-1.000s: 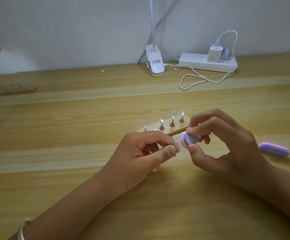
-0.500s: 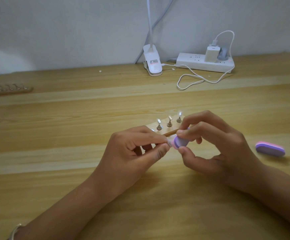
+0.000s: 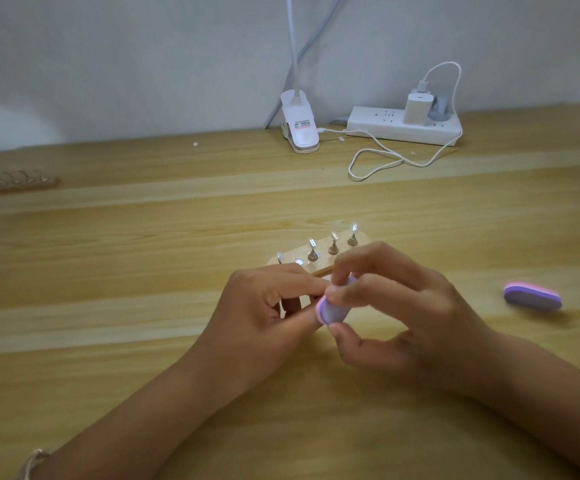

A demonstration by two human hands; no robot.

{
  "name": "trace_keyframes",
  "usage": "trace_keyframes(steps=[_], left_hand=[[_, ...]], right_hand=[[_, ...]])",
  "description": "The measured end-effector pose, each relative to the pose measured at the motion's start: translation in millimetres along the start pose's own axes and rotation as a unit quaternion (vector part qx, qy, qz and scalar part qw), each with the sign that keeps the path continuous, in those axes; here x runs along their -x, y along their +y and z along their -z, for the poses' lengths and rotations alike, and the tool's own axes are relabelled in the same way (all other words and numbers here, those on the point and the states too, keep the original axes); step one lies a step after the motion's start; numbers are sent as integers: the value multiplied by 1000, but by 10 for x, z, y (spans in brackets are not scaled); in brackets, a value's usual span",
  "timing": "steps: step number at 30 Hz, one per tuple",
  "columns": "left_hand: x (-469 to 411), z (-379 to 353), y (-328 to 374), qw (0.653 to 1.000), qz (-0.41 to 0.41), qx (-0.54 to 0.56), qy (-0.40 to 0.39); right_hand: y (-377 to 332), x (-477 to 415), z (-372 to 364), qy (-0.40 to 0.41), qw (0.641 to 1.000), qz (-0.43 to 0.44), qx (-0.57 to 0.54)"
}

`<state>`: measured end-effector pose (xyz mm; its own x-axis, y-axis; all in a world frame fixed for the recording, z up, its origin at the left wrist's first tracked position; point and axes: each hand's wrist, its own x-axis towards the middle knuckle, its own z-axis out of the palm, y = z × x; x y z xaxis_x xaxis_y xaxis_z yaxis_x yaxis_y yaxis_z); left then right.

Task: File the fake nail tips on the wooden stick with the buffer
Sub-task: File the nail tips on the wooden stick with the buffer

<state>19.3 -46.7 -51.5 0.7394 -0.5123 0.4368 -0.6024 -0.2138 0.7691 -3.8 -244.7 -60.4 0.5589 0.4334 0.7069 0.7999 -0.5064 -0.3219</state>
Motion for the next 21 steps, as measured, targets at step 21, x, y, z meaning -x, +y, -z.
trace_keyframes(steps=[21], left_hand=[[-15,28,-34,976,133,169,-8]], right_hand=[[39,-13,81,16,1000,-16,-3]])
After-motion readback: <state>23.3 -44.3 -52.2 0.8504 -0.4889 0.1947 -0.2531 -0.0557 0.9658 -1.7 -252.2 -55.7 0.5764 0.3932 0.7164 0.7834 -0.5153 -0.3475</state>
